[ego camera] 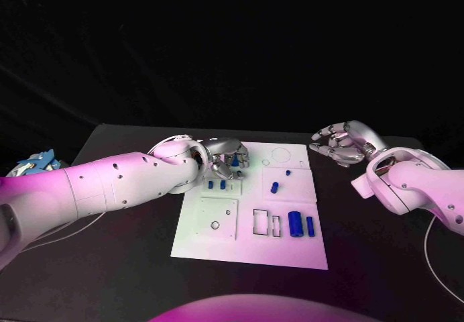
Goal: Assemble the parts on the task board
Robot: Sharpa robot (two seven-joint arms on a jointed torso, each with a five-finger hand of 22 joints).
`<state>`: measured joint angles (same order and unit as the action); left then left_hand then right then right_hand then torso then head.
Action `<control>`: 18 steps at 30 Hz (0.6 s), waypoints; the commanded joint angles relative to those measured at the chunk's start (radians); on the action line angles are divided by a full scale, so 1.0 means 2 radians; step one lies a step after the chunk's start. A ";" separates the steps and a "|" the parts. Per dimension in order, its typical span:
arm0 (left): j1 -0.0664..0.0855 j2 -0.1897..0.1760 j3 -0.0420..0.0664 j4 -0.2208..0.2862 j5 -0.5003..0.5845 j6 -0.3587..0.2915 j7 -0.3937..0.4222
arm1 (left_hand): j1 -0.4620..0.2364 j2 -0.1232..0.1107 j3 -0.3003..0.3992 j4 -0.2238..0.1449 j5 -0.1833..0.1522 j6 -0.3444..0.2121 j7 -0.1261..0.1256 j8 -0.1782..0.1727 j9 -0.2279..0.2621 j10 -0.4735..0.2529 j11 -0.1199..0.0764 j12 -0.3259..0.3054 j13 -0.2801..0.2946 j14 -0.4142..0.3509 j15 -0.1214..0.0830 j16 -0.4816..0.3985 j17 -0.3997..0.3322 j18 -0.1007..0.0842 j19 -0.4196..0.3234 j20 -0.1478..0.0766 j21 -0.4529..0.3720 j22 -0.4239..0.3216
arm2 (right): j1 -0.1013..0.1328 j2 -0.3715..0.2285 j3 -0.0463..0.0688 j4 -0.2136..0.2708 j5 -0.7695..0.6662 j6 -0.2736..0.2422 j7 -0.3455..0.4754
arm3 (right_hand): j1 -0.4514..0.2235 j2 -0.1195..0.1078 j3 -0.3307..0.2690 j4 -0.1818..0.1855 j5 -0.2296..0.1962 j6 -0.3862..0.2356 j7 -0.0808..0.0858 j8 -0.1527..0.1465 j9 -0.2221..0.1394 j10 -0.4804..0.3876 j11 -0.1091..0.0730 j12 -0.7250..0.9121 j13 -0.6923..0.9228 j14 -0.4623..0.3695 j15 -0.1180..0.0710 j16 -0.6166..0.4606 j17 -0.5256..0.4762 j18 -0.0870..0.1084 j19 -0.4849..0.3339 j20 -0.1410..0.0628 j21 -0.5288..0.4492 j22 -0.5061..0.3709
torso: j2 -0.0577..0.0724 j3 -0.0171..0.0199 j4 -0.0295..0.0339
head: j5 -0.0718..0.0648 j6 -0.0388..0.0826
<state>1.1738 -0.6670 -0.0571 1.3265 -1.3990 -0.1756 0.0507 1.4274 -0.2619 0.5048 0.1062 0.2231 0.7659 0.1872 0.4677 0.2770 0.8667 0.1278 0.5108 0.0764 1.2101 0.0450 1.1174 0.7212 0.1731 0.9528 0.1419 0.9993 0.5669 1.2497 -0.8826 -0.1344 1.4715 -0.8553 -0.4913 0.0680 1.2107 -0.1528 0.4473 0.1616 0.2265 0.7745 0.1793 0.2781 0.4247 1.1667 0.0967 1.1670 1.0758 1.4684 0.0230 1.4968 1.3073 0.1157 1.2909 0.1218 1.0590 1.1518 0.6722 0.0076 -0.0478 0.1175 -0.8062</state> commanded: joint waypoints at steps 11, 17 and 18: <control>0.000 0.015 0.000 -0.012 -0.053 0.028 -0.021 | 0.004 0.007 -0.001 -0.003 0.000 0.009 -0.002 -0.004 -0.002 -0.005 0.000 -0.006 -0.002 0.010 0.002 0.027 0.016 0.006 0.008 0.000 0.010 0.004 | -0.001 0.002 0.000 -0.001 0.000 -0.001 0.005 | 0.002 0.000 0.000 0.003 0.002 -0.004 0.000 0.003 -0.001 0.000 -0.002 0.001 0.000 0.029 -0.004 -0.003 0.048 0.002 0.000 -0.002 -0.001 0.000 | 0.000 0.0006 0.0003 | -0.001 -0.001; 0.000 0.019 0.000 -0.013 -0.061 0.030 -0.038 | 0.016 0.014 0.012 -0.011 0.000 0.018 -0.004 -0.004 -0.003 0.006 -0.002 -0.003 -0.002 0.013 -0.001 0.042 0.021 0.006 0.010 -0.002 0.019 0.009 | -0.001 0.002 0.000 -0.001 0.000 -0.001 0.005 | 0.003 0.000 0.000 0.003 0.003 -0.004 0.000 0.004 -0.001 0.000 -0.002 0.001 0.000 0.029 -0.004 -0.003 0.047 0.003 0.000 -0.002 -0.002 0.000 | 0.000 0.0003 0.0003 | -0.001 -0.002; 0.000 0.019 0.000 -0.013 -0.062 0.029 -0.040 | 0.016 0.015 0.013 -0.011 0.000 0.019 -0.004 -0.004 -0.003 0.007 -0.003 -0.002 -0.002 0.014 -0.001 0.043 0.021 0.006 0.010 -0.002 0.021 0.010 | -0.001 0.002 0.000 -0.001 0.000 -0.001 0.005 | 0.003 0.000 0.000 0.003 0.003 -0.004 0.000 0.004 -0.001 0.000 -0.002 0.001 0.000 0.029 -0.004 -0.003 0.047 0.003 0.000 -0.002 -0.002 0.000 | 0.000 0.0003 0.0003 | -0.001 -0.002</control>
<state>1.1735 -0.6334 -0.0570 1.2994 -1.4941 -0.1364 0.0027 1.4542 -0.2350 0.5287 0.0826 0.2231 0.7976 0.1802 0.4643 0.2710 0.8764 0.1215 0.5059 0.0716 1.2316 0.0445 1.2005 0.7633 0.1725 0.9659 0.1387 1.0390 0.5865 1.2476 -0.8792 -0.1344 1.4700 -0.8537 -0.4922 0.0698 1.2107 -0.1528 0.4473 0.1615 0.2265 0.7746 0.1793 0.2822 0.4236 1.1667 0.0966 1.1670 1.0759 1.4683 0.0230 1.4968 1.3073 0.1157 1.2909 0.1218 1.0590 1.1519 0.6722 0.0085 -0.0476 0.1160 -0.8090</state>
